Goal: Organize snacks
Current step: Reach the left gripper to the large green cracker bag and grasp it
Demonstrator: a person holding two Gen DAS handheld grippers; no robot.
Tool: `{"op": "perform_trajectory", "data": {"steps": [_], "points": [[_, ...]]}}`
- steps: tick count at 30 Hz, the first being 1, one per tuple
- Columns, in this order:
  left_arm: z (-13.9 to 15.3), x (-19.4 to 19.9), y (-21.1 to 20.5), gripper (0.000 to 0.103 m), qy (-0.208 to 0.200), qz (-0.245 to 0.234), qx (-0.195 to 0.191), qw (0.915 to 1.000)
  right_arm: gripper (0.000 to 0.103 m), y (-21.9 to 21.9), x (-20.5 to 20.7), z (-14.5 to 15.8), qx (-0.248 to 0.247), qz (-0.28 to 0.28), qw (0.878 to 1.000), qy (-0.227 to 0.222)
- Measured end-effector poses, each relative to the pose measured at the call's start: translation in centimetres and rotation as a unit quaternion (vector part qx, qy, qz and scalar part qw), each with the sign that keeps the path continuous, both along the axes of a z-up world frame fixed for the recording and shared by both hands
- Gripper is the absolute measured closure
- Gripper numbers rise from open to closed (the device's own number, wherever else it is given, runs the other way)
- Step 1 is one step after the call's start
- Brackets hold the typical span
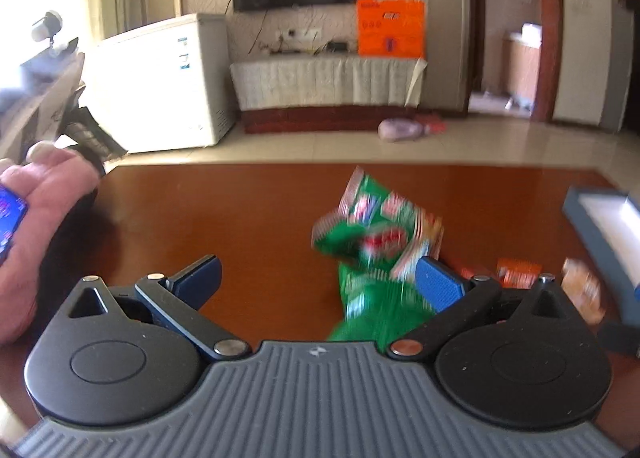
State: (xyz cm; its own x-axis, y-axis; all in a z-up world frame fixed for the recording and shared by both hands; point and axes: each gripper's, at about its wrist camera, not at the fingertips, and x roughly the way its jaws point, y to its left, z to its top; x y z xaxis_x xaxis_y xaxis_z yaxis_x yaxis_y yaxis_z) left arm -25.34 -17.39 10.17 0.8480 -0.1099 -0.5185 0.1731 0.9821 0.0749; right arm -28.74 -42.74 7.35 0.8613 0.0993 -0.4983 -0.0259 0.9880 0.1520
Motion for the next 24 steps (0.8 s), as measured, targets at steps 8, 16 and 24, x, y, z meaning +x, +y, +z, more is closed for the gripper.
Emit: {"op": "perform_trajectory", "data": {"steps": [8, 16, 24], "points": [[0.7, -1.1, 1.7, 0.0, 0.005, 0.033, -0.034, 0.9989, 0.017, 0.9, -1.6, -0.5, -0.039, 0.015, 0.999, 0.008], [0.4, -0.9, 1.3, 0.0, 0.012, 0.012, -0.012, 0.9998, 0.017, 2.7, -2.6, -1.0, -0.082, 0.047, 0.995, 0.016], [-1.0, 0.5, 0.7, 0.0, 0.019, 0.003, 0.0, 0.9998, 0.017, 4.6, -1.5, -2.2, -0.1, 0.07, 0.992, 0.041]]}}
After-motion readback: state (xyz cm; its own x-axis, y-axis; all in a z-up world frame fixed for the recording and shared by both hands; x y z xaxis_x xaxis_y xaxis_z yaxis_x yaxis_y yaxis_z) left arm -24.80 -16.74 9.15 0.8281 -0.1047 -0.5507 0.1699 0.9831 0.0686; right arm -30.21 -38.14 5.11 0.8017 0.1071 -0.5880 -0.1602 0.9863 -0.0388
